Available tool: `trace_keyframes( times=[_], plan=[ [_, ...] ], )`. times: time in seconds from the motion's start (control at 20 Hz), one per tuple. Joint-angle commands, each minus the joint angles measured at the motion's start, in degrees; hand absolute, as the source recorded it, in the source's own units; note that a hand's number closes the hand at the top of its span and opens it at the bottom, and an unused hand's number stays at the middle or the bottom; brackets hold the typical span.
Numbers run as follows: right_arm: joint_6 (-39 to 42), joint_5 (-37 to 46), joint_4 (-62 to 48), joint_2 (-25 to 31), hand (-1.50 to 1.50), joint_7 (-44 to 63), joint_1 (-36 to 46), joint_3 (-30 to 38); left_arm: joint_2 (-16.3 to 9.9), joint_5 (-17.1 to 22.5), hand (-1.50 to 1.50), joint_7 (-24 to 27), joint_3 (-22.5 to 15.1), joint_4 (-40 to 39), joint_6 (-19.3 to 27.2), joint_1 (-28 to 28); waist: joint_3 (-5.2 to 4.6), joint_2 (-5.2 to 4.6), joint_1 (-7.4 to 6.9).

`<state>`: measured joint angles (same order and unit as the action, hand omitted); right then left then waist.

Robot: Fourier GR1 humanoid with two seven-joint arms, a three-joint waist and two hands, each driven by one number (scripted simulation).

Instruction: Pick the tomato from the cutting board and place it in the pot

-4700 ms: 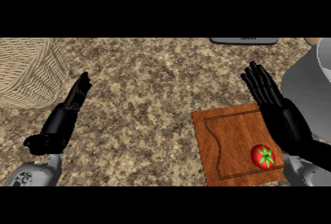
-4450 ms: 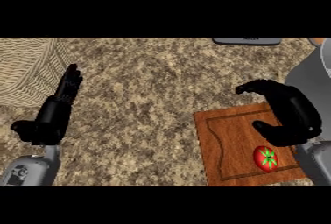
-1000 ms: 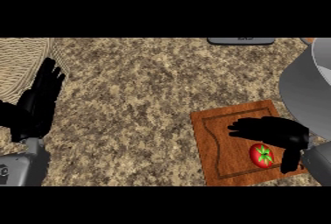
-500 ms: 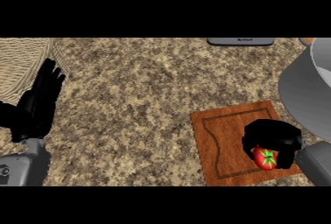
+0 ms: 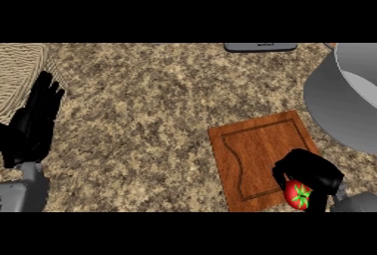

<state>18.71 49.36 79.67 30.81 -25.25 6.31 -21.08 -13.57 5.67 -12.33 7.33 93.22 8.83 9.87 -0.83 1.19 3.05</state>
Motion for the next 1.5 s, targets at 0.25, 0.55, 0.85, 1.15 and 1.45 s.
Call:
trace_keyframes(
  times=[0.25,0.55,0.85,1.15,1.45],
  plan=[
    [-1.51,-1.33,28.16,-7.6,1.5,22.69,-19.14,1.86,0.42,-0.39,0.0,-1.04,-0.66,0.96,-0.02,0.68,0.74,-0.83,-0.97],
    [-7.56,-9.83,44.08,-12.37,1.5,26.52,-22.59,13.1,-1.15,1.26,0.0,-2.71,1.07,3.37,-1.0,-0.67,0.77,-0.51,-0.38],
    [-9.86,-17.9,54.5,-13.61,1.5,30.48,-21.63,27.14,-0.09,0.3,0.0,-3.18,-0.4,3.22,-0.54,0.48,0.83,-0.89,-1.48],
    [-6.64,-25.65,50.64,-10.01,1.5,40.22,-9.63,39.61,1.29,-1.19,0.0,-1.79,-1.6,0.15,-0.28,2.63,0.81,-1.25,-2.96],
    [-3.15,-37.35,36.01,-3.35,1.5,37.12,-2.72,50.98,0.57,-0.36,0.0,-0.21,-0.02,-1.83,-1.83,3.67,0.83,-1.28,-3.1]
  ],
)
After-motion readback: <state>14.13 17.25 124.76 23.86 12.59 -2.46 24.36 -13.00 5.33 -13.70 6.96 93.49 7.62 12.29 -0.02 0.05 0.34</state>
